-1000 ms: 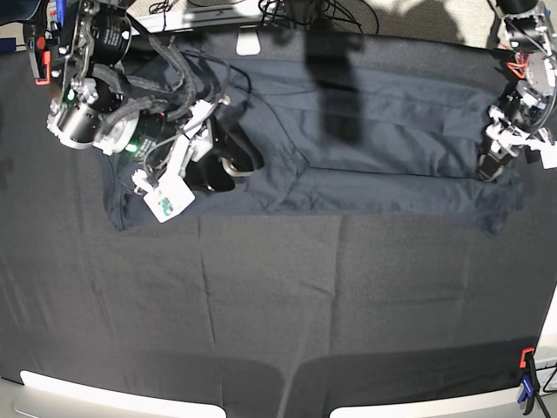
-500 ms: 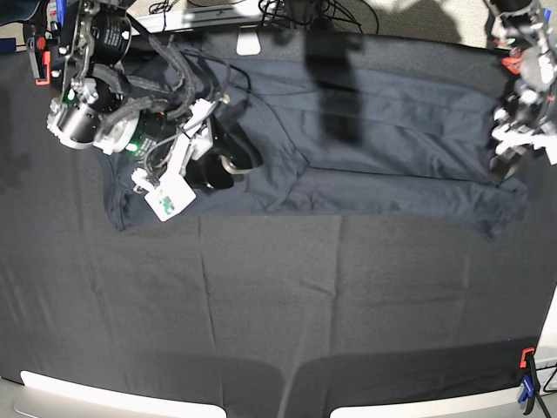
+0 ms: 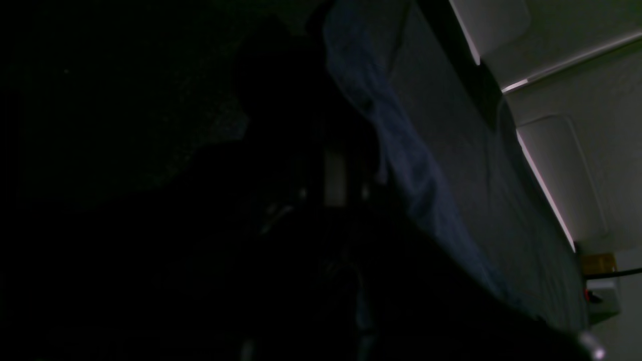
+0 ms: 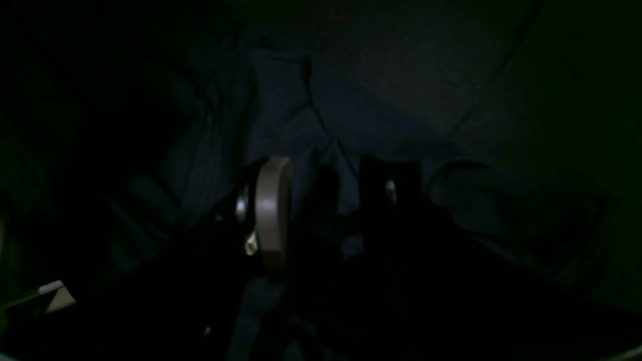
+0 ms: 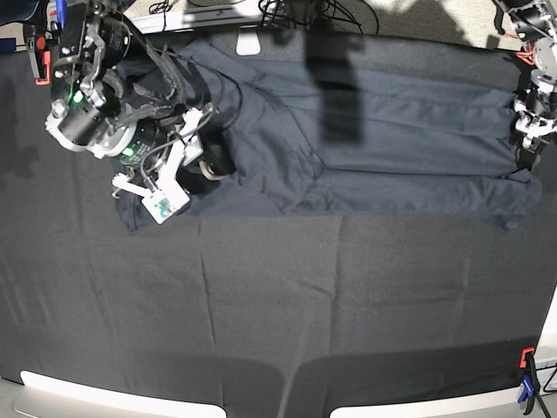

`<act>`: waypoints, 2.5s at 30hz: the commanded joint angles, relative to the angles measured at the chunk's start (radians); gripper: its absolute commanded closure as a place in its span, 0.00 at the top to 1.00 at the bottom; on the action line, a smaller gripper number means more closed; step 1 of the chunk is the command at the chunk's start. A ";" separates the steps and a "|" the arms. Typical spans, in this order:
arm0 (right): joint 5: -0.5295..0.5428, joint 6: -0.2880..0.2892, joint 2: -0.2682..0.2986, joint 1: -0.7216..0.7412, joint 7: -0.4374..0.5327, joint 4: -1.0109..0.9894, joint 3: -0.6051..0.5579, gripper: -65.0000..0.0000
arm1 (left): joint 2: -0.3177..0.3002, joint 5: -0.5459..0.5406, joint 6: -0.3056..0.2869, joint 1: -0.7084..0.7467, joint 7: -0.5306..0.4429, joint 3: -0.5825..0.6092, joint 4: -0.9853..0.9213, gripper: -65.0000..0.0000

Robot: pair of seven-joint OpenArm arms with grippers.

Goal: Layout the t-shirt on the table in an organized manner, then fold the t-shirt properly
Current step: 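Lift the strip end with the left gripper toward the right gripper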

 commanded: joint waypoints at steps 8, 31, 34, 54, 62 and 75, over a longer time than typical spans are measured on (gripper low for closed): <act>0.019 0.009 0.008 0.011 0.033 0.017 0.004 0.34 | 0.009 -0.124 -0.012 -0.010 0.023 -0.003 0.014 0.37; 0.026 0.009 0.008 0.011 0.033 0.017 0.004 0.34 | 0.016 -0.138 -0.012 -0.014 0.023 0.073 0.014 0.36; 0.026 0.009 0.007 0.011 0.033 0.017 0.004 0.34 | 0.016 -0.046 -0.012 -0.039 0.022 0.074 0.014 0.36; 0.026 0.003 0.008 0.011 0.029 0.017 0.004 0.34 | 0.013 0.173 -0.012 -0.076 -0.065 0.074 0.006 0.00; 0.026 0.003 0.008 0.011 0.029 0.017 0.004 0.34 | -0.030 0.266 -0.012 -0.066 -0.077 0.074 0.006 0.24; 0.101 0.003 0.008 0.011 0.024 0.017 0.004 0.34 | -0.051 0.486 -0.012 -0.077 -0.134 0.075 0.006 0.34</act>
